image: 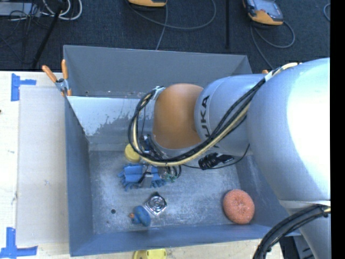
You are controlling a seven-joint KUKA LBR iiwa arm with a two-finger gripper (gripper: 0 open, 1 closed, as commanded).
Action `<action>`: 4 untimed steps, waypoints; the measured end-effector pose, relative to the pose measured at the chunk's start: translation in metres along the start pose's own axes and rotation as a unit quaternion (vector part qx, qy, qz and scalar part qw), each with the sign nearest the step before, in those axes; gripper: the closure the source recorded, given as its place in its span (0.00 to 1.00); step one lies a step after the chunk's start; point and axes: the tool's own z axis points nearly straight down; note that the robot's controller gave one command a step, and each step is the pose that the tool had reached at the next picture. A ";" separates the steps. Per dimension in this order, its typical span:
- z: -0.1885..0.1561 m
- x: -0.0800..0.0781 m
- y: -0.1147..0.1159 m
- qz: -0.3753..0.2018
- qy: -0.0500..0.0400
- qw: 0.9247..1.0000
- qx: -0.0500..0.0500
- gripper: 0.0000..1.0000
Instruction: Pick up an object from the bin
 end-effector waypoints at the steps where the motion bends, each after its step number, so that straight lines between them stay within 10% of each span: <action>1: -0.016 0.002 0.000 0.000 0.002 1.000 0.001 1.00; 4: -0.058 0.002 -0.001 0.001 0.003 1.000 0.001 1.00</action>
Offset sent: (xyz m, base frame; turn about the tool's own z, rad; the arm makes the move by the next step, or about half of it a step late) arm 0.0000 -0.0001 0.0435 0.0000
